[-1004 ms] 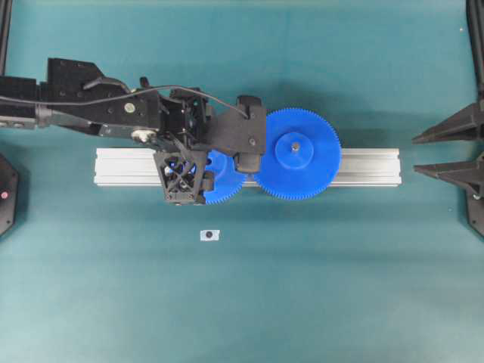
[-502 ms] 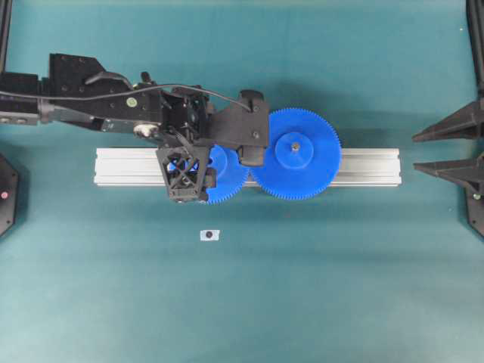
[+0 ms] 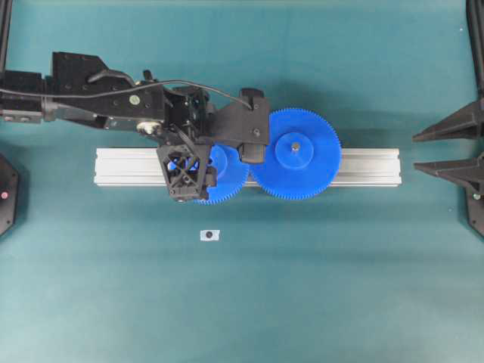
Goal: Insert the small gear onto the shaft.
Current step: 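Open the left gripper and retract it left away from the gear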
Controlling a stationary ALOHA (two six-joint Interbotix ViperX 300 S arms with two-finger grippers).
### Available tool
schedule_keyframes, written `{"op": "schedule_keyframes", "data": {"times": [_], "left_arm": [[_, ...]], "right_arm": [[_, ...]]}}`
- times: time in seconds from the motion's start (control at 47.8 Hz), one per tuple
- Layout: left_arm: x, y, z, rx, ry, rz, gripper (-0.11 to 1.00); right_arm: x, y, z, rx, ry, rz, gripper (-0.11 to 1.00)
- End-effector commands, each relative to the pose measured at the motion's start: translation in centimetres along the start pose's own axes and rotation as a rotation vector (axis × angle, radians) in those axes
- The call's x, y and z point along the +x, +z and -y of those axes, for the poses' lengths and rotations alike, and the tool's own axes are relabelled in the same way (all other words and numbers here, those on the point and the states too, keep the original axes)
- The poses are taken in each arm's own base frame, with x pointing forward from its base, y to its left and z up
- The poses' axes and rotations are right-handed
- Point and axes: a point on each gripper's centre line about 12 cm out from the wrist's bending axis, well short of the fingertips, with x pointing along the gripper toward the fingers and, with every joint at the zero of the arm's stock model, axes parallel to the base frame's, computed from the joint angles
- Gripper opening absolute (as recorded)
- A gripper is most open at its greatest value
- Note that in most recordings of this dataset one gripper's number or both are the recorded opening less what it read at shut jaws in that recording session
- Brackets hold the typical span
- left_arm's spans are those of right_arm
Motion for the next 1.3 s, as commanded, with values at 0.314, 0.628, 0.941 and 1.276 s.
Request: {"op": "schedule_keyframes", "data": {"times": [0.314, 0.628, 0.941, 1.276], "left_arm": [[-1.5, 0.8, -0.1, -0.012, 0.005, 0.040, 0.76], [-2.9, 0.6, -0.2, -0.017, 0.006, 0.041, 0.81], [-4.2, -0.1, -0.7, -0.027, 0.009, 0.022, 0.81], [-8.3, -0.6, -0.7, -0.030, 0.021, 0.118, 0.81]], "right_arm": [[0.0, 0.6, 0.0, 0.007, -0.002, 0.015, 0.60], [0.0, 0.5, 0.0, 0.007, -0.002, 0.015, 0.60], [0.0, 0.5, 0.0, 0.007, -0.001, 0.014, 0.60], [-0.1, 0.6, 0.0, 0.009, -0.002, 0.017, 0.60]]}}
